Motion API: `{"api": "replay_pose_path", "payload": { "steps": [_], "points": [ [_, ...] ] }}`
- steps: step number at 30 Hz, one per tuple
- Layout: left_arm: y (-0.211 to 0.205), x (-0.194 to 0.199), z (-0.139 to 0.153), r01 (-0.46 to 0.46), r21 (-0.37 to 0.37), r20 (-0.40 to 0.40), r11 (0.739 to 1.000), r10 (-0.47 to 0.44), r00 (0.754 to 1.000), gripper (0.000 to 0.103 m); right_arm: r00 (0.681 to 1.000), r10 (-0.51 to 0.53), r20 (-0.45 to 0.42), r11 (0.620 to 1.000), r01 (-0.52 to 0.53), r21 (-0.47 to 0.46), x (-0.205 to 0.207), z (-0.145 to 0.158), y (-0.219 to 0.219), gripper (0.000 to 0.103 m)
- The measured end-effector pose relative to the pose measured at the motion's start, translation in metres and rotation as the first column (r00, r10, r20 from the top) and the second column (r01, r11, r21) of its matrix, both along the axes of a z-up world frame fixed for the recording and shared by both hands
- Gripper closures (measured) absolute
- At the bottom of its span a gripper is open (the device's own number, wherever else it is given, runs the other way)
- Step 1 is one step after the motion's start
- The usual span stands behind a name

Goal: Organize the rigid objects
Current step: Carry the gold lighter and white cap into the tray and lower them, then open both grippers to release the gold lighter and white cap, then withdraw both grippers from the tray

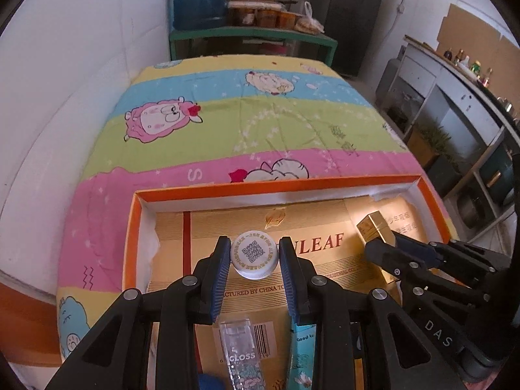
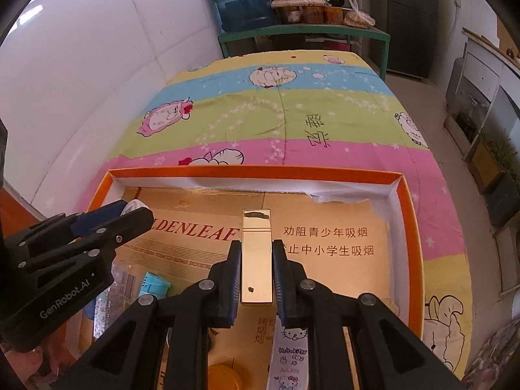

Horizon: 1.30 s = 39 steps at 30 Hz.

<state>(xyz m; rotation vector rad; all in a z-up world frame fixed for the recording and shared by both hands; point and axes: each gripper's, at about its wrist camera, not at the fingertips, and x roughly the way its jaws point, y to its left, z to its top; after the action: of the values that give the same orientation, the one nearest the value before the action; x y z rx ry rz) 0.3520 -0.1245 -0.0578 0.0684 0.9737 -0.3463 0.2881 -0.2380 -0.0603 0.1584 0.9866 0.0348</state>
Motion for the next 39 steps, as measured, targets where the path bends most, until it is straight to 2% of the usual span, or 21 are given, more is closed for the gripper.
{"api": "replay_pose_path", "payload": {
  "steps": [7,8,11,13,21,27,32,39],
  "points": [
    [0.002,0.007,-0.016,0.006,-0.017,-0.066,1.0,-0.007,0.998,0.072,1.0,-0.004,-0.015,1.0,0.004,-0.01,0.0,-0.007,0.0,0.085],
    [0.004,0.007,-0.015,0.007,-0.027,-0.068,1.0,-0.008,0.998,0.071,1.0,-0.004,-0.016,1.0,0.004,-0.011,0.0,-0.007,0.0,0.085],
    [0.005,0.007,-0.014,-0.002,-0.036,-0.065,0.999,0.0,0.998,0.059,1.0,-0.002,-0.019,1.0,0.002,-0.009,-0.001,-0.006,0.001,0.085],
    [0.007,0.006,-0.014,-0.009,-0.043,-0.062,0.999,0.006,0.998,0.059,1.0,-0.005,-0.015,1.0,0.005,-0.008,-0.001,-0.004,0.001,0.084],
    [0.017,-0.009,0.005,-0.03,-0.068,0.005,0.997,0.03,1.0,0.057,0.999,-0.026,0.039,0.999,0.027,-0.02,-0.016,0.012,-0.003,0.082],
    [0.03,-0.035,0.032,-0.02,-0.1,0.086,0.995,0.029,0.996,0.057,0.996,-0.054,0.069,0.998,0.053,0.015,-0.038,0.026,-0.009,0.08],
    [0.038,-0.064,0.056,-0.006,-0.1,0.148,0.995,0.02,0.989,0.057,0.993,-0.068,0.101,0.998,0.068,0.005,-0.061,0.036,-0.008,0.079],
    [0.044,-0.103,0.074,-0.001,-0.061,0.208,0.998,0.014,0.978,0.057,0.989,-0.078,0.123,0.997,0.08,-0.008,-0.087,0.044,-0.002,0.079]
  ]
}}
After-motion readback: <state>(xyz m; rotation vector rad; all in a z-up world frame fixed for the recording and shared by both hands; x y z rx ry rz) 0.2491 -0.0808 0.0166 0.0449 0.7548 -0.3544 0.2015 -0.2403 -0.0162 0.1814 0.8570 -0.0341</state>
